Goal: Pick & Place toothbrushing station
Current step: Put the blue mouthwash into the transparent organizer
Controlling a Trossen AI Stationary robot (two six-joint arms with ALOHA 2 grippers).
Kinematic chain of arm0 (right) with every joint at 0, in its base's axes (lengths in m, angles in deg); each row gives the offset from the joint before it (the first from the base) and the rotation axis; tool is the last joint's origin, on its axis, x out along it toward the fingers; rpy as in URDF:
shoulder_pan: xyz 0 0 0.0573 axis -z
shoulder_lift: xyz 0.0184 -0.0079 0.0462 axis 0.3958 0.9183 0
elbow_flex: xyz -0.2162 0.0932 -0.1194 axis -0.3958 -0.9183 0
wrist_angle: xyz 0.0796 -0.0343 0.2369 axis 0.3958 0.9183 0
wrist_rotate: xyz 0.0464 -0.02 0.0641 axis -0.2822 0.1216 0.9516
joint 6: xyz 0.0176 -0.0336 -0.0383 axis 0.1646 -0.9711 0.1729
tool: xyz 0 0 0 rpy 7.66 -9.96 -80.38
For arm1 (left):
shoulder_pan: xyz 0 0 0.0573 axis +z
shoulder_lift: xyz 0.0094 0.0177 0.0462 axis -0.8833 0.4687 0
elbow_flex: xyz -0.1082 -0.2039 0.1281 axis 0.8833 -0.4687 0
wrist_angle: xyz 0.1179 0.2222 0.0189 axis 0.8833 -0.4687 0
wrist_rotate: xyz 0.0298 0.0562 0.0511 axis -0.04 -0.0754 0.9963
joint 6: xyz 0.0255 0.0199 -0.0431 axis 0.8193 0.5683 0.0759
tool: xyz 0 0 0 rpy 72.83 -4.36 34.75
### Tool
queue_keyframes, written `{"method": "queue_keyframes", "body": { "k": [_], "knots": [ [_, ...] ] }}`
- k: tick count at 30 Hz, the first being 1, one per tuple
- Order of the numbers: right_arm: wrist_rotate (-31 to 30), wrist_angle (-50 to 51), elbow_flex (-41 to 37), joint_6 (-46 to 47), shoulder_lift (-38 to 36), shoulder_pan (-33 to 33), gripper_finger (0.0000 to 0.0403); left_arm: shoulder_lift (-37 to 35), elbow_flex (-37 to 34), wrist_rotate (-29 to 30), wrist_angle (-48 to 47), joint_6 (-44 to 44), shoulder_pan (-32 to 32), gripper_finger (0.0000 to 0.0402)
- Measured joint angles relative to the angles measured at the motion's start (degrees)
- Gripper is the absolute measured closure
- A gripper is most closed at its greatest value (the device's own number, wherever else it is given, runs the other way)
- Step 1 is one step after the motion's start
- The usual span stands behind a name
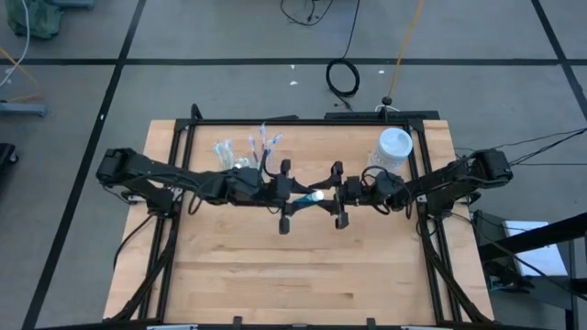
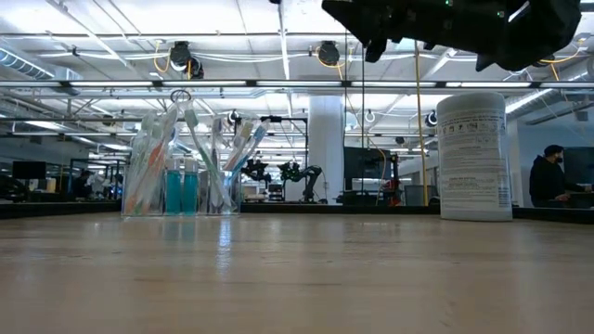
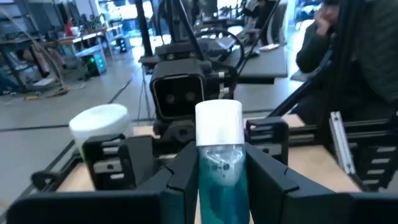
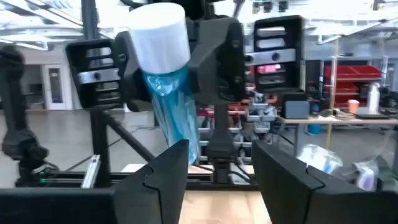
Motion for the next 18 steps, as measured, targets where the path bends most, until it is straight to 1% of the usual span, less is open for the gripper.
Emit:
{"method": "queue_keyframes", "body": {
  "k": [3, 10, 13, 18],
  "knots": [
    [0.1, 0.2, 0.0, 0.0, 0.0, -0.1, 0.0224, 0.8, 0.0, 0.6, 3.2, 0.6, 0.3, 0.03],
    [-1.1, 1.9, -0.2, -0.1, 0.0, 0.9, 0.0222, 0.3, 0.0, 3.4, 2.3, 0.9, 0.2, 0.03],
    [-0.8, 0.1, -0.5, 0.0, 0.0, 1.2, 0.0222, 0.2, 0.0, 4.4, 2.4, 0.9, 0.2, 0.03],
    [1.1, -2.1, -0.5, 1.6, 0.0, 1.2, 0.022, 2.4, 0.0, 4.1, 8.0, 0.9, 0.1, 0.03]
  ]
}}
